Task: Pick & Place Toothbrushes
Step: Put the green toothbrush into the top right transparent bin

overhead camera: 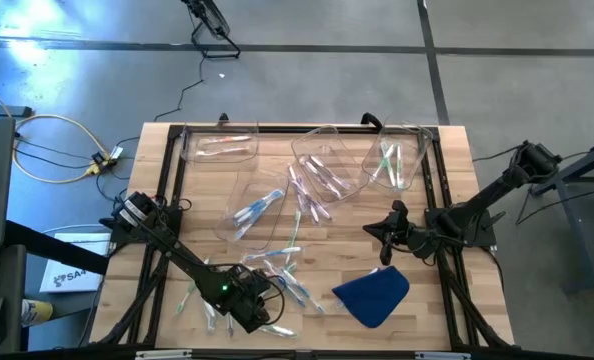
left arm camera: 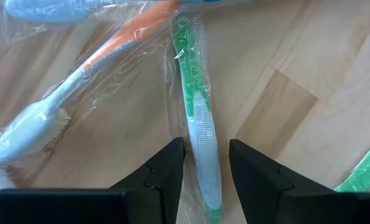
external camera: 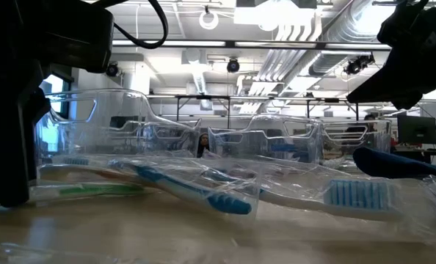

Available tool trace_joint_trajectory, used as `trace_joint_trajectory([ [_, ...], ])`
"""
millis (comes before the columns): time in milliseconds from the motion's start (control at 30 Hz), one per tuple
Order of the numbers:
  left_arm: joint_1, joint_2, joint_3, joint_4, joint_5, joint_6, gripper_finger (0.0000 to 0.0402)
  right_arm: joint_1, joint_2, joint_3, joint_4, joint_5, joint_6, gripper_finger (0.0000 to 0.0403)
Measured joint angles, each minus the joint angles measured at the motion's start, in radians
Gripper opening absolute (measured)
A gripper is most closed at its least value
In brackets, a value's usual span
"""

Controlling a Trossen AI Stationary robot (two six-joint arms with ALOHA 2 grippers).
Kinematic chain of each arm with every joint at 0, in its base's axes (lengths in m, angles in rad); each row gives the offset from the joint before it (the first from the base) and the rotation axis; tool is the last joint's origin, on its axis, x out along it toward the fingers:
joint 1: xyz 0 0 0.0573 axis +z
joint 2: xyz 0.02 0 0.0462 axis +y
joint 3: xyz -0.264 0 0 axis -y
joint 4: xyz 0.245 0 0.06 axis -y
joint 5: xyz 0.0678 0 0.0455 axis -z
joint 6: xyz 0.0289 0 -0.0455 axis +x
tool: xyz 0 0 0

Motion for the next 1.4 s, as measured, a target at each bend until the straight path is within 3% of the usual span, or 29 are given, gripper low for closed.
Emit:
trace_joint_trajectory([
  [367, 0.001, 0.000, 0.000, 0.001, 0.019, 0.011, 0.0124, 0.000, 0.000, 0.000, -0.001, 0.000, -0.005, 0.0003],
  [767, 0.001, 0.000, 0.001, 0.009, 0.033, 0.011, 0.0040, 0.000, 0.000, 0.000, -0.002, 0.000, -0.007, 0.0003],
  [1000, 0.001, 0.000, 0.002, 0.007, 0.030, 0.011, 0.0029, 0.000, 0.000, 0.000, -0.015, 0.000, -0.008, 0.0003],
  [1233, 0.000, 0.004, -0.001, -0.003, -0.137, 0.010, 0.0027, 0.000, 0.000, 0.000, -0.032, 0.000, -0.008, 0.0003],
  [1400, 0.000, 0.004, 0.000, 0.012, -0.203, 0.031, 0.0026, 0.000, 0.000, 0.000, -0.037, 0.000, -0.007, 0.0003],
])
